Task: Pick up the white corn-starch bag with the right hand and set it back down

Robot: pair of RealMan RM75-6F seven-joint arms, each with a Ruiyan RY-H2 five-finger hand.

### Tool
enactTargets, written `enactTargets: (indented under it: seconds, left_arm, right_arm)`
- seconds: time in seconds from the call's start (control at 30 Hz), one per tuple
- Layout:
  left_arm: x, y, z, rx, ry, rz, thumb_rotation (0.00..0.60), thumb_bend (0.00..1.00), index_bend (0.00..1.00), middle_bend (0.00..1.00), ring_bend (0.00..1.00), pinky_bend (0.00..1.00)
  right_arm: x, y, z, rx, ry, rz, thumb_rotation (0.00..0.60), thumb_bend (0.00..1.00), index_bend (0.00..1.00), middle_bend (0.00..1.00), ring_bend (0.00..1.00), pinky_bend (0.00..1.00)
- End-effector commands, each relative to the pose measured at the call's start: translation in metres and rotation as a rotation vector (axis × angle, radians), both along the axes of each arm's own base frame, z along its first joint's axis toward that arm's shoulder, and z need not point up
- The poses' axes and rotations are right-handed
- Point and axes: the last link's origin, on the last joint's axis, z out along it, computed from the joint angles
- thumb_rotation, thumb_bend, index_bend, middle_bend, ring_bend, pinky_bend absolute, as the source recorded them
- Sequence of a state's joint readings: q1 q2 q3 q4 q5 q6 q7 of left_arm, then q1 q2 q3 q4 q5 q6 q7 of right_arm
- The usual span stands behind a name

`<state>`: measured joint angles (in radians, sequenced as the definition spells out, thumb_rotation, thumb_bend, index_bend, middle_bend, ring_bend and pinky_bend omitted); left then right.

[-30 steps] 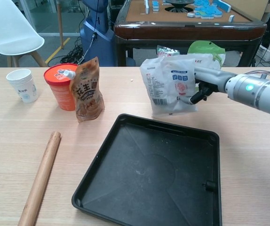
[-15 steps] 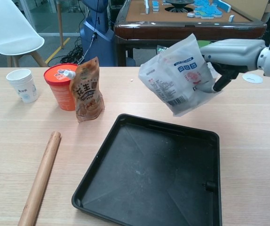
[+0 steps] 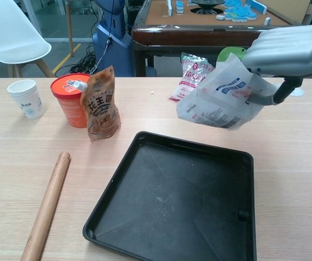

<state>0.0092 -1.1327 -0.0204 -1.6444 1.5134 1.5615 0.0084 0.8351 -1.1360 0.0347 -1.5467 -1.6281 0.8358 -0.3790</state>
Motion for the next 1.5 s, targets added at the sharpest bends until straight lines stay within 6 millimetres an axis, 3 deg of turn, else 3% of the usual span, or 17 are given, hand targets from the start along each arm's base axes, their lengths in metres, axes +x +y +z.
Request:
enactTargets:
  seconds: [0.03,0.67,1.0,1.23,1.5]
  left_arm:
    - [0.000,-0.001,-0.001,-0.001,-0.002,0.000,0.600,0.25,0.00,0.00,0.08,0.06]
    - [-0.004,-0.005,-0.003,0.007,-0.014,0.012,0.600,0.25,0.00,0.00,0.08,0.06]
    - [-0.007,-0.004,-0.006,0.007,-0.020,0.023,0.600,0.25,0.00,0.00,0.08,0.06]
    - [-0.008,-0.004,-0.006,0.009,-0.018,0.027,0.600,0.25,0.00,0.00,0.08,0.06]
    - [-0.011,-0.004,-0.007,0.004,-0.018,0.037,0.600,0.25,0.00,0.00,0.08,0.06]
  right_arm:
    - [0.005,0.004,0.002,0.006,0.087,0.089,0.600,0.80,0.90,0.78,0.70,0.69]
    - [0.042,-0.006,-0.015,0.003,0.456,0.438,0.600,0.80,0.93,0.79,0.70,0.69]
    - [0.054,-0.012,-0.028,0.054,0.598,0.481,0.600,0.80,0.94,0.80,0.71,0.69]
    - [0.067,-0.017,-0.028,0.053,0.636,0.498,0.600,0.80,0.94,0.80,0.71,0.69]
    - [0.069,-0.018,-0.031,0.039,0.613,0.478,0.600,0.80,0.95,0.80,0.71,0.69]
